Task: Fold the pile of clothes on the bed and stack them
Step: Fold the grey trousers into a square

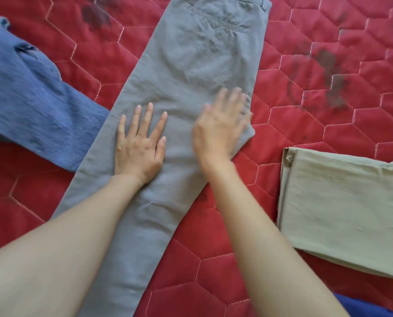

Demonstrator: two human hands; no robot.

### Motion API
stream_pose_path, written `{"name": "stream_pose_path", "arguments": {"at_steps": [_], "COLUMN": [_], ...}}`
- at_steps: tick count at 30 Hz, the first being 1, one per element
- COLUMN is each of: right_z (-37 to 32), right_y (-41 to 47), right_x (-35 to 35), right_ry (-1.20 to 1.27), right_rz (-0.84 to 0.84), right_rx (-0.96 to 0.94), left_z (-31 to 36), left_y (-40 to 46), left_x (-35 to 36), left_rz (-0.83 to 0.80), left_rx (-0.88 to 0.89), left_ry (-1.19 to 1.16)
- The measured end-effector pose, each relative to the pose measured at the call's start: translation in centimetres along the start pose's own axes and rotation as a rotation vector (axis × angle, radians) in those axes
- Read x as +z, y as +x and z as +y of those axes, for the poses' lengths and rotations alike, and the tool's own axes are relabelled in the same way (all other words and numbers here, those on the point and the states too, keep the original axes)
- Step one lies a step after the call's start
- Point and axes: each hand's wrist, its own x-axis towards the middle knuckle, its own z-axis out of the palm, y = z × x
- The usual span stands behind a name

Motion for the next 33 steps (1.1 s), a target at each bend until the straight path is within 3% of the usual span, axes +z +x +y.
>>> {"name": "stream_pose_path", "arguments": {"at_steps": [2,4,11,16,21,23,25,29,33], "right_z": [-3.8,-4.2,4.6,4.6,-3.6,-5.8,-5.5,-1.0,2.1], "right_y": [-2.7,-5.4,-9.5,-13.0,-16.4,-18.1,-19.6,-23.2,-25.4], "right_x": [1.7,3.6,3.6,1.1,1.8,3.2,4.6,5.1,3.8], "right_ry": [0.017,-0.016,-0.096,-0.138,-0.103,-0.108,-0.108,-0.08,-0.136], "right_rz": [-0.064,-0.15,-0.104,-0.164,-0.217,-0.293,-0.314,-0.182,-0.192], "right_rx": [-0.202,-0.252,-0.147,-0.101,-0.628,-0.721,-0.693,-0.48,-0.418], "left_z": [-0.1,-1.1,-6.6,-6.0,-5.2,-5.1,-5.0,-5.0,-6.7], "left_y": [-0.3,-2.1,-17.5,-24.6,-28.2,-29.2,-30.0,-31.7,-34.5], "left_x": [-0.4,-0.6,-1.3,-1.5,-1.3,-1.1,-0.9,-0.9,-1.6], "left_rz": [-0.038,-0.044,-0.06,-0.093,-0.069,-0.047,-0.038,-0.045,-0.076], "left_rx": [0.02,0.026,-0.043,-0.166,-0.212,-0.236,-0.266,-0.328,-0.381], "left_ry": [-0.017,-0.025,0.029,0.043,0.038,0.049,0.05,0.042,0.041]}}
